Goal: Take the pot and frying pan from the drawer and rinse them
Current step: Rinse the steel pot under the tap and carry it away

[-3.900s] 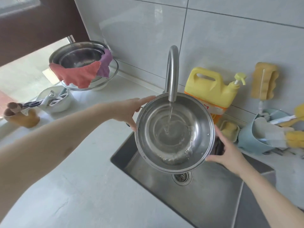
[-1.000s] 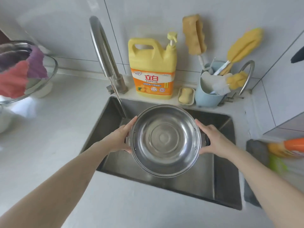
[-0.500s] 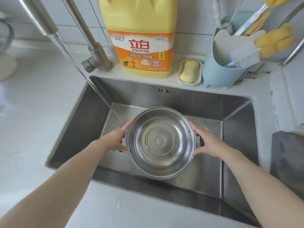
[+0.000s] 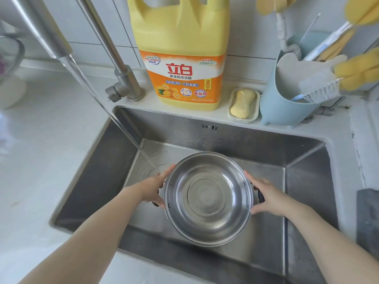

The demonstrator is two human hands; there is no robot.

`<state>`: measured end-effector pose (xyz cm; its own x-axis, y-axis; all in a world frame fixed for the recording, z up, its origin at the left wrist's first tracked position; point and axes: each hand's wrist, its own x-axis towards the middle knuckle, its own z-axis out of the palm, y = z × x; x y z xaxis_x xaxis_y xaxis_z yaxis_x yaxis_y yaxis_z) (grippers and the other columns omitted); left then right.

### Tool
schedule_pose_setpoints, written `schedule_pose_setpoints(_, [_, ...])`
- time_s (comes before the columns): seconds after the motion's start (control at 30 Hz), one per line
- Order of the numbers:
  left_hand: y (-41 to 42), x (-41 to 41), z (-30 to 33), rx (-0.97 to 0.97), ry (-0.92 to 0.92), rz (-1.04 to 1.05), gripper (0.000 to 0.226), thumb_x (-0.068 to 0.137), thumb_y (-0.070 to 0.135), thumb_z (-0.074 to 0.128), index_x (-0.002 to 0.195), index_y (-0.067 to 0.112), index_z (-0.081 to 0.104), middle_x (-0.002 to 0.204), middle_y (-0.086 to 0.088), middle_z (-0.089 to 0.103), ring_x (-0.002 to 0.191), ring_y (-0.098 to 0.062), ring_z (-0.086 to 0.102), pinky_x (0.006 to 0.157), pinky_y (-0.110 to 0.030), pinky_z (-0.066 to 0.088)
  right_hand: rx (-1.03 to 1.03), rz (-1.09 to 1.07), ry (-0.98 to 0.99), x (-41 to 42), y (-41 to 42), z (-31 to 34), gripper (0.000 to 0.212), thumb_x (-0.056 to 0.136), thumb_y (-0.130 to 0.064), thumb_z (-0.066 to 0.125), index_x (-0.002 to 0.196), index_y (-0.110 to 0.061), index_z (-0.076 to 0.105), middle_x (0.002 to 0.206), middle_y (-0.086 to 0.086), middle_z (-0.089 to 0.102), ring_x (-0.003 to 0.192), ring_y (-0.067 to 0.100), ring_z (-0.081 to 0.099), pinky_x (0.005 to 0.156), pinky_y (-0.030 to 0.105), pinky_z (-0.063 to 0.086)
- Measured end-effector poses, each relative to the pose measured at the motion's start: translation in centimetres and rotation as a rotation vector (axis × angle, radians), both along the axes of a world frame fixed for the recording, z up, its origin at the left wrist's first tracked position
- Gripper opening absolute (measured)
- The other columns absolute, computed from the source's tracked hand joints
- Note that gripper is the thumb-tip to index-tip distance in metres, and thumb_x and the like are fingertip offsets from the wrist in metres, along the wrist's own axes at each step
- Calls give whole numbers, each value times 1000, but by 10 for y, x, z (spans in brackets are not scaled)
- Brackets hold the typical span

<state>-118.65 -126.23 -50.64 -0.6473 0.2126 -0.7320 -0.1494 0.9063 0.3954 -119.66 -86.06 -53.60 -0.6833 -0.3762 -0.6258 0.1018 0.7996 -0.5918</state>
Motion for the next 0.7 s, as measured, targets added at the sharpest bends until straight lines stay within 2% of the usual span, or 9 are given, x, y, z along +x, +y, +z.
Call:
schedule_pose_setpoints(0.1, [2,0,-4,5,-21,-1,135,73,11,85,137,68,-20,127,-7,47,69,-13,71,92,-37,55,22,0,-25,1,5,-5,126,62,-38,89,131,-78,-9,158,7,11,147,22,22,119,44,23])
schedule_pose_setpoints(0.27, [-1,3,-6,8,-12,12,134,72,14,86,137,68,-18,129,-6,47,70,-11,70,89,-37,55,15,28,1,1,5,-9,125,66,-36,88,123,-82,-14,149,1,22,140,19,31,117,37,27])
schedule_pose_setpoints(0.33, [-1,6,-5,-22,9,-3,134,70,19,87,140,64,-18,132,-3,43,90,-16,69,90,-39,54,20,31,8,1,5,-10,125,66,-36,87,123,-82,-14,148,0,22,139,19,33,117,38,28])
schedule_pose_setpoints(0.4, [-1,11,0,-94,42,-16,128,72,29,86,149,51,-14,137,-2,39,112,-21,57,97,-38,49,34,43,14,0,5,-10,125,66,-37,87,124,-81,-15,146,0,24,137,19,35,116,37,30])
schedule_pose_setpoints(0.47, [-3,19,3,-147,78,40,118,76,40,81,155,36,-6,142,-4,35,122,-24,49,100,-35,44,37,44,18,0,5,-11,126,65,-38,87,126,-80,-15,144,-1,26,136,18,36,115,37,31])
schedule_pose_setpoints(0.57, [-22,35,11,-192,116,210,93,85,51,68,157,24,16,151,-5,32,133,-24,43,103,-30,40,27,46,20,0,4,-10,126,64,-38,86,127,-79,-14,143,-3,28,137,16,35,115,35,31])
schedule_pose_setpoints(0.63, [-41,38,26,-218,175,292,71,91,49,61,151,21,35,148,-9,41,132,-23,44,107,-31,37,10,46,23,2,3,-9,125,65,-36,86,123,-82,-15,142,-3,27,137,15,34,115,33,30])
schedule_pose_setpoints(0.7, [-56,28,52,-170,315,411,60,96,43,56,147,17,42,146,-10,47,133,-23,45,111,-31,34,-6,48,36,3,4,-8,125,64,-35,86,115,-87,-15,139,-4,29,135,14,35,114,30,30])
